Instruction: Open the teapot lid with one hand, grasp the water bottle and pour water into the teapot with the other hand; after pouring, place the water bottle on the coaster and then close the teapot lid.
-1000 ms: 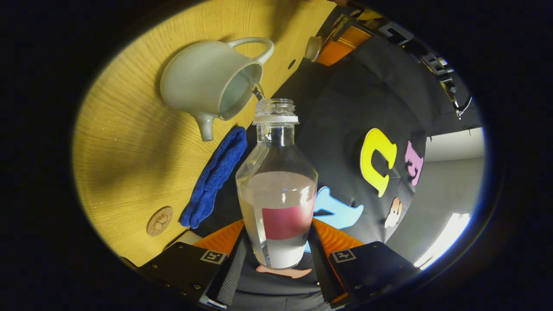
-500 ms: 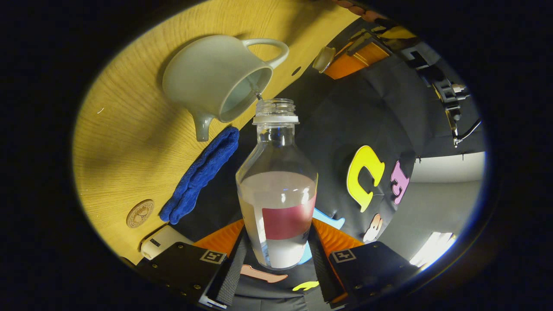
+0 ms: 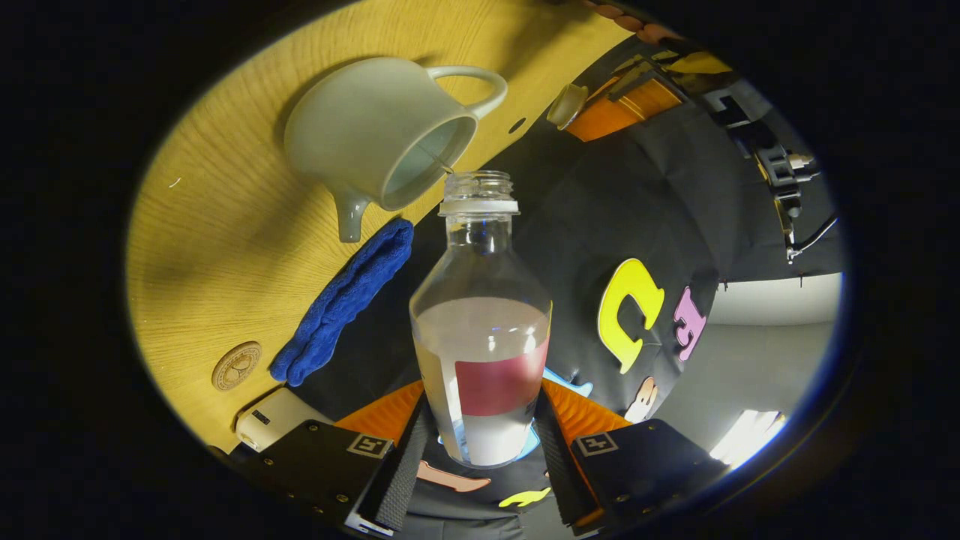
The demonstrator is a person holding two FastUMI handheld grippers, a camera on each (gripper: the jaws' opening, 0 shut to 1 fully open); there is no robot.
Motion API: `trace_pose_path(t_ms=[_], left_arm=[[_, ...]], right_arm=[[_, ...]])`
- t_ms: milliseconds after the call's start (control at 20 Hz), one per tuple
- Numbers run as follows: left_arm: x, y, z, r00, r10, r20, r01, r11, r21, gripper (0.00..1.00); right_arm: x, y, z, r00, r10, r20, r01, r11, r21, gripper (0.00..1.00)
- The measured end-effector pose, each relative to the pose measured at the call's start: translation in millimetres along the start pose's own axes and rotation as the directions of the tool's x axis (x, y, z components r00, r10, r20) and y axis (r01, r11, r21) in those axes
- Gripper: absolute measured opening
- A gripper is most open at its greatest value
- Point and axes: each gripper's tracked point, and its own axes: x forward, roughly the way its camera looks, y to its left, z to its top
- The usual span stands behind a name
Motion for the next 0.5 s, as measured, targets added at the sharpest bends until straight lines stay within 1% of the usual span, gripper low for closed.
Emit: trace_pose_path(t_ms=[50, 100, 250, 300, 350, 400, 450, 500], left_arm=[[-0.1, 0.0, -0.1, 1.000, 0.000, 0.000, 0.000, 1.000, 0.000, 0.12], [0.2, 0.3, 0.4, 1.000, 0.001, 0.000, -0.001, 1.000, 0.000, 0.19], [-1.0, -0.1, 1.5, 1.000, 0.000, 0.001, 0.000, 1.000, -0.003, 0.19], [-0.7, 0.7, 2.2, 1.000, 0.002, 0.003, -0.002, 1.000, -0.005, 0.16], [-1.1, 0.3, 1.8, 1.000, 0.001, 0.004, -0.001, 1.000, -0.007, 0.16], [-1.3, 0.9, 2.2, 1.000, 0.002, 0.005, -0.002, 1.000, -0.009, 0.19], [-0.6, 0.4, 0.9, 1.000, 0.002, 0.006, -0.002, 1.000, -0.011, 0.16], [-0.6, 0.1, 0.8, 1.000, 0.002, 0.007, -0.001, 1.000, -0.012, 0.16]], right_arm=[[-0.2, 0.0, 0.1, 1.000, 0.001, 0.000, -0.001, 1.000, 0.001, 0.73], [-0.3, 2.3, 0.1, 1.000, 0.013, 0.001, -0.013, 1.000, 0.011, 0.74], [-0.6, 14.2, -2.5, 0.998, 0.068, -0.007, -0.067, 0.994, 0.083, 0.74], [-0.5, 19.5, -4.2, 0.996, 0.091, -0.011, -0.089, 0.990, 0.114, 0.74], [-1.6, 26.4, -4.3, 0.993, 0.121, -0.008, -0.118, 0.980, 0.157, 0.74], [-3.9, 33.6, -3.1, 0.988, 0.156, 0.001, -0.153, 0.965, 0.212, 0.74], [-6.1, 40.8, -1.3, 0.981, 0.192, 0.012, -0.188, 0.943, 0.274, 0.74], [-9.0, 47.6, 0.5, 0.974, 0.227, 0.022, -0.222, 0.917, 0.333, 0.74]])
